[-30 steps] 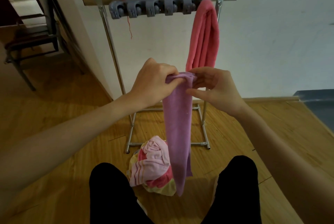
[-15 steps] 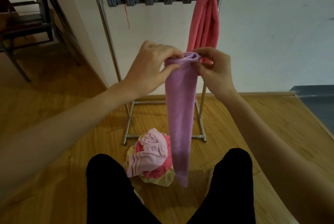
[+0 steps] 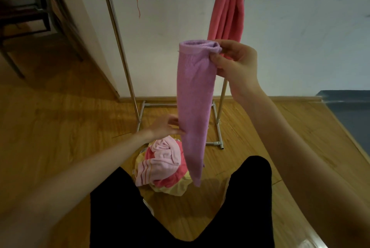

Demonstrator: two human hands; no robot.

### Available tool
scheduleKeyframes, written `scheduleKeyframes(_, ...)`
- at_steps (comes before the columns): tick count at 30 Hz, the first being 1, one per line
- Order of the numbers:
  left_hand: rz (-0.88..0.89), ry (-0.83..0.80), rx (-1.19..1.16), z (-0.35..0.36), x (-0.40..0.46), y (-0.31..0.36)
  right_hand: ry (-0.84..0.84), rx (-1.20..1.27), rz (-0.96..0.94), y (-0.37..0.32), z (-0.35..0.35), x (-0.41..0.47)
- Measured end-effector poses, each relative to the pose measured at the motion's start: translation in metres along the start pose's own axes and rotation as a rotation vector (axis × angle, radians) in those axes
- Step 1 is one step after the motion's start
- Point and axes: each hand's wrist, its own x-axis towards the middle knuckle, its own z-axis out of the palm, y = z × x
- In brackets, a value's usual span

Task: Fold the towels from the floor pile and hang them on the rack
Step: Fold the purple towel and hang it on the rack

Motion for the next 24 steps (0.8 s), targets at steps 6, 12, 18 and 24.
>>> scheduleKeyframes(6, -0.117, -0.07, -0.17, 0.018, 0.003, -0.024, 0.212, 0.203, 0.124, -0.003, -0.009, 0.012)
scheduleKeyframes(12, -0.247, 0.108, -0.445, 0.01, 0.004, -0.016, 0.523, 0.273, 0.297, 0.038, -0.039, 0.01)
scheduleKeyframes(18, 0.003, 0.187, -0.298, -0.035, 0.015, 0.024, 0.38, -0.071, 0.614, 0.117, -0.053, -0.023)
scheduleKeyframes(24, 0.192, -0.071, 0.092, -0.067, 0.01, 0.092, -0.086, -0.432, 0.734, 0.16, -0.051, -0.066)
